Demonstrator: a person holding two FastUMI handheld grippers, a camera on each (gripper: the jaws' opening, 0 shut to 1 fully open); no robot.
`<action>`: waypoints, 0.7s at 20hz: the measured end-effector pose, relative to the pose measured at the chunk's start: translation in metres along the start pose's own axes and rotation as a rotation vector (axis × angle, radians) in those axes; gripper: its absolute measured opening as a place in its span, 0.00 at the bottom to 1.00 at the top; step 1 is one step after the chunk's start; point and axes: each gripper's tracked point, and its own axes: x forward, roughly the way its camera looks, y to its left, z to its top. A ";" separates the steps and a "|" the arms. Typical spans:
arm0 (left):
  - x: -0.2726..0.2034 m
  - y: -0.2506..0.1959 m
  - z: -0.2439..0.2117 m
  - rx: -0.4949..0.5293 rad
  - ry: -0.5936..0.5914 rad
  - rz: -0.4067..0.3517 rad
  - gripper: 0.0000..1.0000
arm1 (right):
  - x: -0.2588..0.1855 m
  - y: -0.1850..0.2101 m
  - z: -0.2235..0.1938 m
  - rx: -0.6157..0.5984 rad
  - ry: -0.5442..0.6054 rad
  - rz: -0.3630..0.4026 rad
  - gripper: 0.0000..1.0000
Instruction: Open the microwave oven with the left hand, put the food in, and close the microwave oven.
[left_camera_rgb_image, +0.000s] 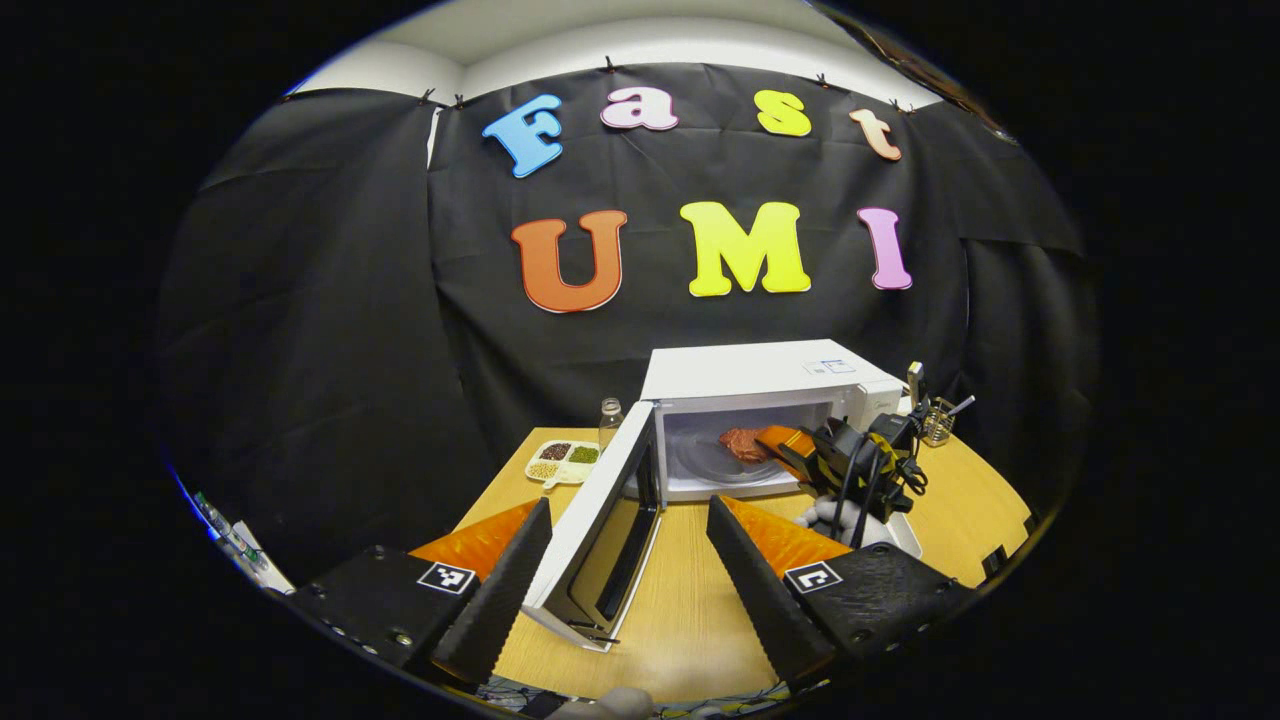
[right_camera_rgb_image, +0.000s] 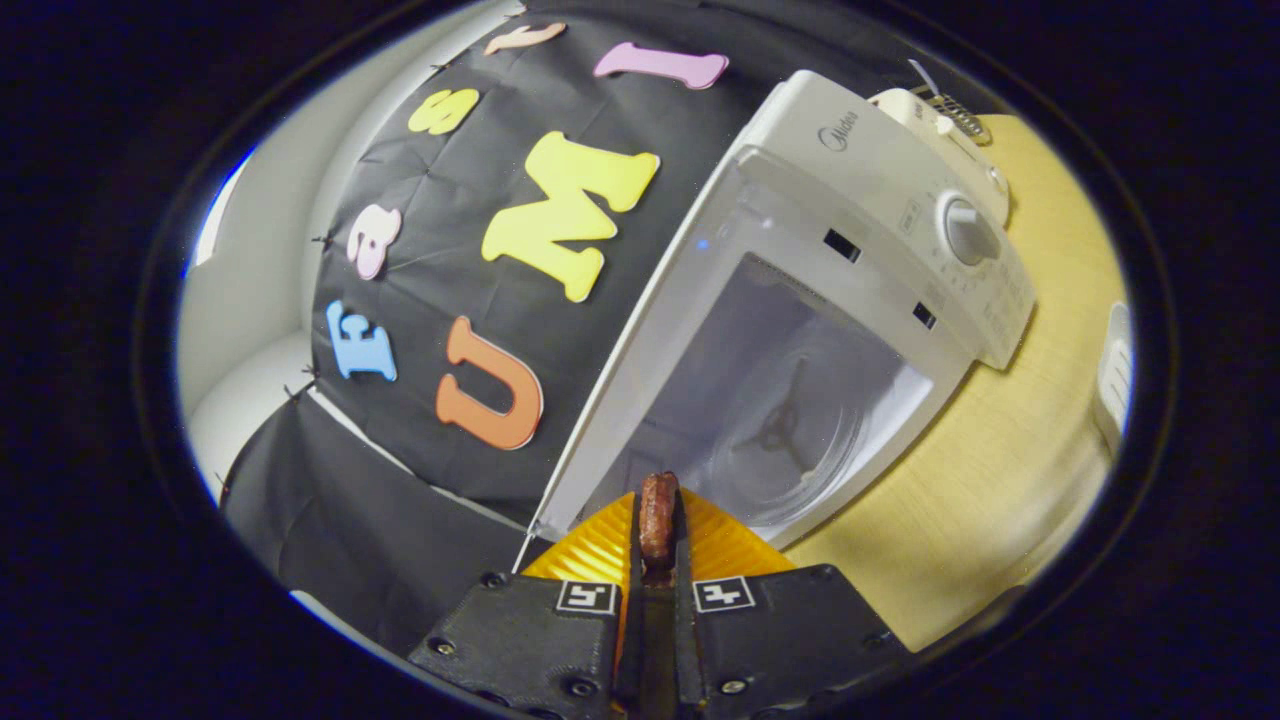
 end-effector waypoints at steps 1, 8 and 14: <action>0.002 0.005 -0.004 0.002 0.011 -0.004 0.96 | 0.010 -0.004 0.000 0.012 -0.038 -0.015 0.14; 0.009 0.030 -0.020 0.005 0.020 -0.036 0.96 | 0.072 -0.052 -0.013 0.096 -0.156 -0.167 0.15; 0.016 0.042 -0.031 0.014 0.028 -0.046 0.96 | 0.096 -0.074 -0.009 0.034 -0.216 -0.221 0.07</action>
